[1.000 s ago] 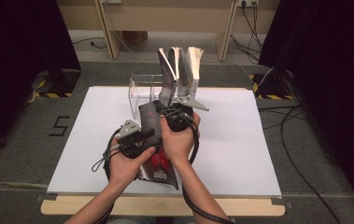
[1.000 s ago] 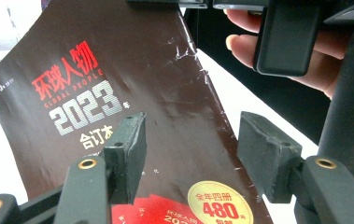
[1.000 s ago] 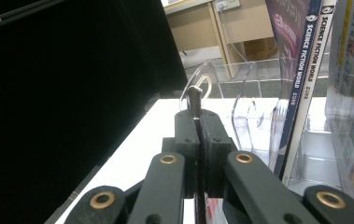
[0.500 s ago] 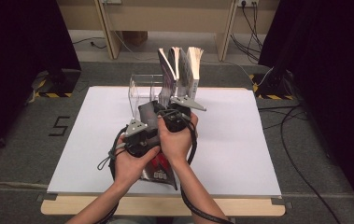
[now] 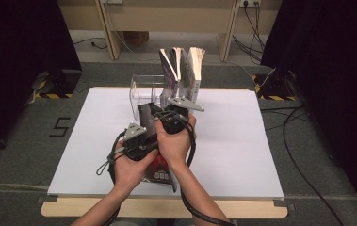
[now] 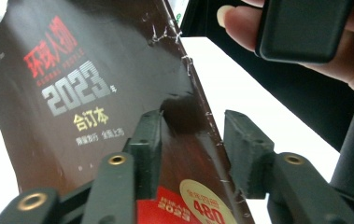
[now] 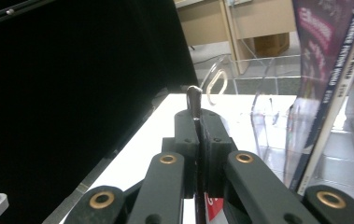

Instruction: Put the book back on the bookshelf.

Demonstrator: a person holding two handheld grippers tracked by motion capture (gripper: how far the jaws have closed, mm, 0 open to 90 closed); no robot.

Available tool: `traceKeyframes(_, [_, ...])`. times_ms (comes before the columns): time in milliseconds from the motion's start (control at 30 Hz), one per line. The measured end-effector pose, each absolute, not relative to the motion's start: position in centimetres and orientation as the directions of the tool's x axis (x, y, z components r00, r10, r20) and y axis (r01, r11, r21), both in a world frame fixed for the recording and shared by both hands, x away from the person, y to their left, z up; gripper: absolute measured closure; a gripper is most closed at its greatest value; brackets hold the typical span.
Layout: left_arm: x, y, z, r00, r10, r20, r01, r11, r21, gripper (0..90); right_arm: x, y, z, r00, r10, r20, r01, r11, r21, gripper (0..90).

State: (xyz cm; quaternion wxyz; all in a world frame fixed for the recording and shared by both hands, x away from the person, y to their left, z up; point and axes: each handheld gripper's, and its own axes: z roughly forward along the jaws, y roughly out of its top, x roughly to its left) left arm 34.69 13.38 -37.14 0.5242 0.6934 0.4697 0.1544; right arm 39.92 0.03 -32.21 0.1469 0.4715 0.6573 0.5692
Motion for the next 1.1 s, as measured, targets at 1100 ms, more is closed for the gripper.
traceKeyframes(1100, [31.5,18.9,-36.4,0.471,0.817,-0.332,0.443,0.107,0.890,87.1,39.2,-3.3,-31.7,-0.582,0.716,0.385,0.444,-0.117,0.888,61.9])
